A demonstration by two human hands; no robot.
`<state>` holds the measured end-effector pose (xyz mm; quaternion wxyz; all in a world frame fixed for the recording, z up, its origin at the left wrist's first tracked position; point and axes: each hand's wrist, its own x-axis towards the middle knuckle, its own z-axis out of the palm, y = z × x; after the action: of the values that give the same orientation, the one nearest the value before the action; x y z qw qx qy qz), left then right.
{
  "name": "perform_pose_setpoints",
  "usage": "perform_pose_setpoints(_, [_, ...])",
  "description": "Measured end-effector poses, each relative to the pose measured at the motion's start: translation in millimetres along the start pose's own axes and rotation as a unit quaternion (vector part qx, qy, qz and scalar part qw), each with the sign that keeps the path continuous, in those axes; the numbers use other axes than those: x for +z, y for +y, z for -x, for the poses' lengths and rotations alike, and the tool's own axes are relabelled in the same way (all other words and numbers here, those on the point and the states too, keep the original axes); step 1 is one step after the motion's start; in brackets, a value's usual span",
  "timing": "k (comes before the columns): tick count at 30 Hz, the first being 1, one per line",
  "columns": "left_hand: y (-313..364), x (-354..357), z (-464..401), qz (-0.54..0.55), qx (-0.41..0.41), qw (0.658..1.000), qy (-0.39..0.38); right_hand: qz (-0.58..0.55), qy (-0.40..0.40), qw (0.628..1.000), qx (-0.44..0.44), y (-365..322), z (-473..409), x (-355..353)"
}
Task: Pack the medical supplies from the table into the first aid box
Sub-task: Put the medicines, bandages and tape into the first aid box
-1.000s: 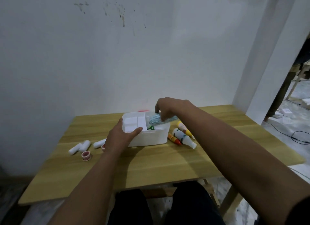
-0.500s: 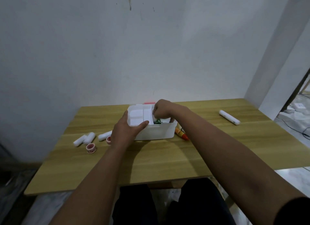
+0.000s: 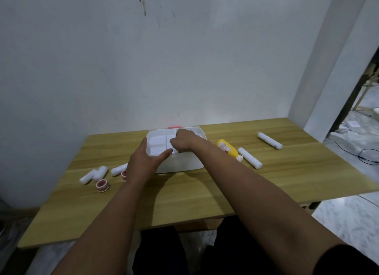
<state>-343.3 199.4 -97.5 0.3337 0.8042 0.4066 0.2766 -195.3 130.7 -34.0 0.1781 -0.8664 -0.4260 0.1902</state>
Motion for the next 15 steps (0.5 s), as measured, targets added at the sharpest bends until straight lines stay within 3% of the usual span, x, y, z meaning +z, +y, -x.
perform_pose_setpoints(5, [-5.2,2.0,-3.8,0.000,-0.007,1.000,-0.003,-0.062,0.022,0.998,-0.008,9.5,6.0,-15.2])
perform_pose_setpoints(9, [-8.6,3.4,-2.8,0.001,-0.008,1.000,-0.005,-0.143,0.145,0.979,-0.024,30.7,20.0,-44.1])
perform_pose_setpoints(12, [-8.6,2.4,-1.8,0.003,-0.004,1.000,0.002,-0.111,0.213,0.971,-0.006,55.2,30.3,-66.4])
perform_pose_setpoints(15, [-12.5,3.9,-4.6,0.007,-0.011,1.000,0.003,-0.053,0.214,0.974,0.059,95.3,31.5,-78.2])
